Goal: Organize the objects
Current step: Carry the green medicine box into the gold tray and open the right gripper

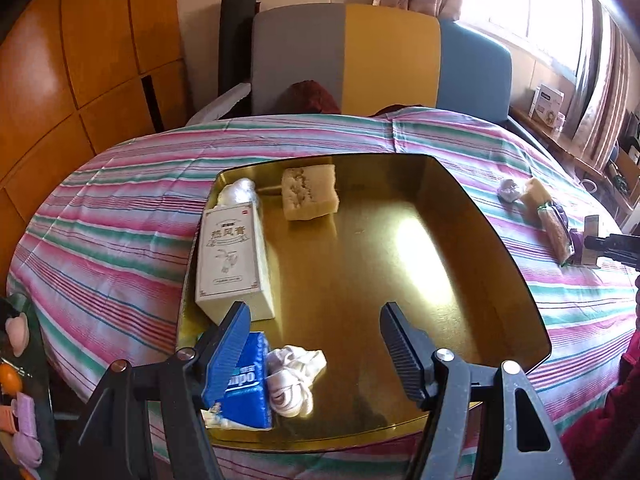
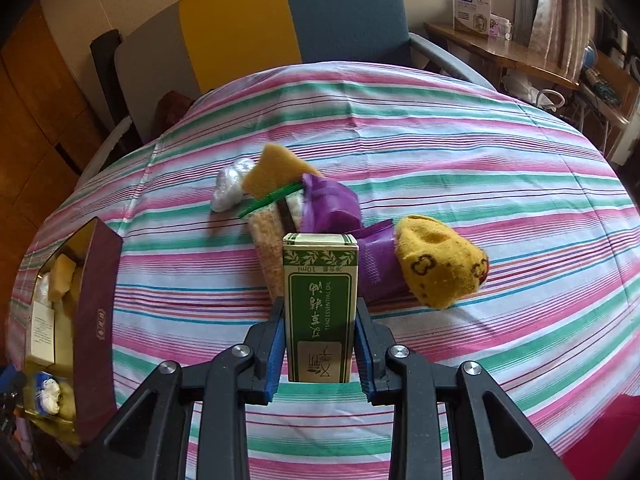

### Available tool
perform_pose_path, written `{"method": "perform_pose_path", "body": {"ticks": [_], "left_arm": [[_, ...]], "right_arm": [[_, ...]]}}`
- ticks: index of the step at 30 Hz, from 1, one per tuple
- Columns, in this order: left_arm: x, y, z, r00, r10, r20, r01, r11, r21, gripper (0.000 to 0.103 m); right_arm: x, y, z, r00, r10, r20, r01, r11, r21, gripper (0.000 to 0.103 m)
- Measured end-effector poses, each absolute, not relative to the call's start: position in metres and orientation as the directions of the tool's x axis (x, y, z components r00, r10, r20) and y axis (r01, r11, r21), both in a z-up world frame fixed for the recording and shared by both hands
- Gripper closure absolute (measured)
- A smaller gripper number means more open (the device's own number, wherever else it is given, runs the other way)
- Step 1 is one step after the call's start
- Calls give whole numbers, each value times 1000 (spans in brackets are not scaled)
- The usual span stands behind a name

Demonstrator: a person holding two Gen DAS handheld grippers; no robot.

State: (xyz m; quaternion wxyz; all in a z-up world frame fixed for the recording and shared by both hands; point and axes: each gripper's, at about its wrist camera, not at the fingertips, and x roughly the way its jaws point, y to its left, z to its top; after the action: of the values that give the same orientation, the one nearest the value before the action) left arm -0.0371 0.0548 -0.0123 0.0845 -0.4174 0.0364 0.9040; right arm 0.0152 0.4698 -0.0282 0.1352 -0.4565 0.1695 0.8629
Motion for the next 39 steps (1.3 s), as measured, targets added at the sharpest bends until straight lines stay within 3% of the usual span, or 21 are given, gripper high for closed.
{"method": "perform_pose_path", "body": {"ticks": [10, 17, 27, 32, 39], "left_arm": [[-32, 19, -10, -645, 104, -757, -127, -992, -29, 35], [-37, -26, -12, -641, 50, -766, -26, -999, -42, 35], [-41, -42, -26, -612, 78, -787, -5, -996, -94, 35], [-40, -38, -25, -612, 87, -786, -16, -995, -98, 35], [-34, -26, -19, -628, 82, -774, -43, -997, -71, 35]], "right_arm": [[-19, 346, 16, -599, -154, -786, -114, -955, 274, 72], [-77, 207, 9, -486, -331, -809, 121, -942, 313, 72], [-143, 126, -52, -341, -380, -860, 66, -922, 381, 69], [-144, 131, -59, -345, -500, -794, 34, -852, 522, 47], [-116, 148, -41, -410, -447, -795, 83, -886, 455, 44]]}}
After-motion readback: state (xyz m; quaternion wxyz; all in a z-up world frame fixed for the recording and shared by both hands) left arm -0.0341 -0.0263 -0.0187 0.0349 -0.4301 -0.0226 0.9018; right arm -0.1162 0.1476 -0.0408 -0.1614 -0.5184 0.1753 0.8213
